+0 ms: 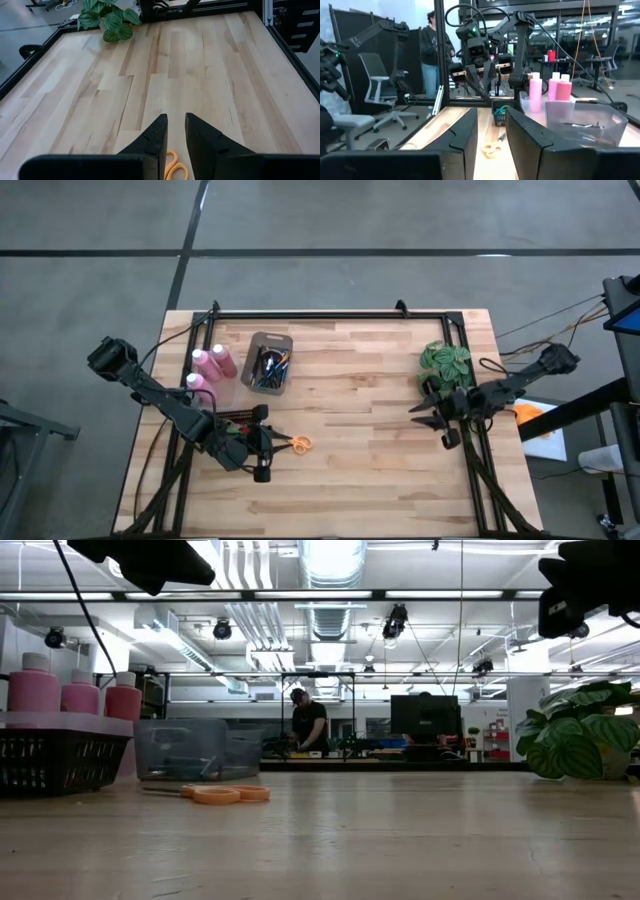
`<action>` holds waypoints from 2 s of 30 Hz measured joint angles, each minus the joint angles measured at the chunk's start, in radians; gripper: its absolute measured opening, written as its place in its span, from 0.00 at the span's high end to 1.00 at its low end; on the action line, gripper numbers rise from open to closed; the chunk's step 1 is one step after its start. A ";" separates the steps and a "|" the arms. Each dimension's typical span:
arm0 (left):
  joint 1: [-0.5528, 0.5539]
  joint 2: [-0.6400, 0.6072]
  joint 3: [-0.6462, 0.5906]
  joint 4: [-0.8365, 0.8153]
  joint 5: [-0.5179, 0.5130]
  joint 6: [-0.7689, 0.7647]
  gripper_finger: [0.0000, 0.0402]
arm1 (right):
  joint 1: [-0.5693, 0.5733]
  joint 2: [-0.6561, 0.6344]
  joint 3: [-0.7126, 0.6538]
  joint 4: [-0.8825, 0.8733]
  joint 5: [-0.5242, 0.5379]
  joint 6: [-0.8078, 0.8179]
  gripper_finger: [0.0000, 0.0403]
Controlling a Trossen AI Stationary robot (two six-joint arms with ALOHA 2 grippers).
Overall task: Pick & Place Paint Supplies
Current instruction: Put the yellow scissors into the black basket
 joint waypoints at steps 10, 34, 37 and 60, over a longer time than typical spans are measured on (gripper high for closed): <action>0.000 0.000 0.000 0.000 0.000 0.000 0.82 | 0.000 -0.044 0.000 -0.066 -0.001 -0.002 0.76; 0.000 0.000 0.000 0.054 0.002 -0.137 0.82 | 0.000 -0.021 0.000 -0.066 -0.002 0.011 0.76; 0.000 0.000 0.000 0.068 0.015 -0.254 0.82 | 0.000 -0.021 0.000 -0.066 -0.002 0.010 0.76; 0.168 0.315 0.271 -0.197 0.210 -0.315 0.82 | 0.000 -0.018 0.001 -0.066 -0.001 0.005 0.76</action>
